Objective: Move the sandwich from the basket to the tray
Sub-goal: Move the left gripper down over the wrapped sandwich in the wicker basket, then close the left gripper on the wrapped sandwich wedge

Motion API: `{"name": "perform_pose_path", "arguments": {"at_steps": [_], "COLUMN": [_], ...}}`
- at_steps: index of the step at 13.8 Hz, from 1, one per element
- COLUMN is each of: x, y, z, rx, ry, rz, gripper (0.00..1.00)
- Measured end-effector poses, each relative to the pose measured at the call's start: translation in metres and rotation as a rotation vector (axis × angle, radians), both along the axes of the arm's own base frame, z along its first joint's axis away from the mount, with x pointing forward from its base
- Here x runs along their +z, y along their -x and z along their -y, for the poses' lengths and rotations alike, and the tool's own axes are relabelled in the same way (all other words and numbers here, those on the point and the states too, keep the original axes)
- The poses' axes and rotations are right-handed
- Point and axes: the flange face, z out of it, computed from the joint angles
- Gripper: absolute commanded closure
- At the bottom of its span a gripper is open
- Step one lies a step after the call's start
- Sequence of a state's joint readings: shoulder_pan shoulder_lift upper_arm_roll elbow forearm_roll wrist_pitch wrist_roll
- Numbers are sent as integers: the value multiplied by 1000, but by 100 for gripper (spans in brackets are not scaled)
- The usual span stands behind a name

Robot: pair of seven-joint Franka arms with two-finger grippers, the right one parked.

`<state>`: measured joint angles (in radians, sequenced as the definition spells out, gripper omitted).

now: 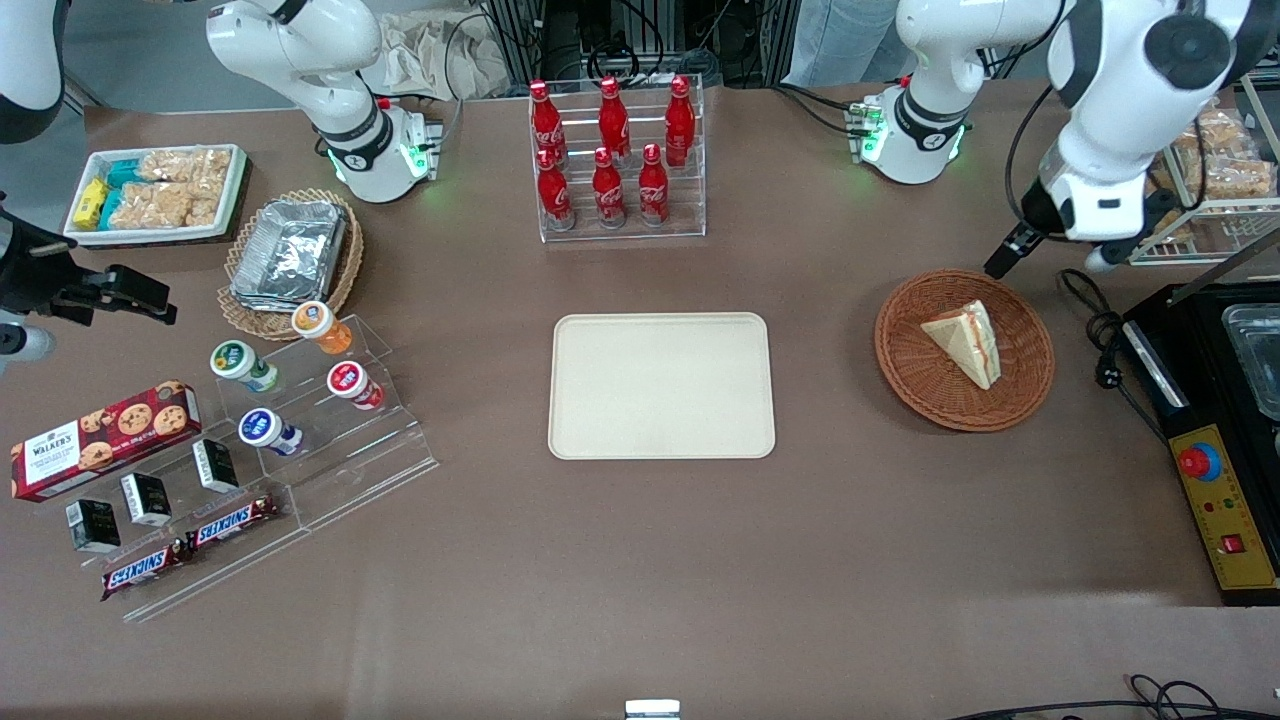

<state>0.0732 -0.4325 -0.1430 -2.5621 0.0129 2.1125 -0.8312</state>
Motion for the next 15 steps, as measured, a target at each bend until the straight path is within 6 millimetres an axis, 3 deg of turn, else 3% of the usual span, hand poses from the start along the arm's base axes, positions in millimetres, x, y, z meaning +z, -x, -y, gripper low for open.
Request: {"name": "perform_pose_path", "arguments": {"at_steps": [6, 9, 15], "x": [-90, -115, -147], "y": [-16, -20, -23], "z": [5, 6, 6], "rx": [4, 3, 5], "ry": [-24, -14, -59], "rz": [-27, -37, -49], "gripper": [0, 0, 0]}}
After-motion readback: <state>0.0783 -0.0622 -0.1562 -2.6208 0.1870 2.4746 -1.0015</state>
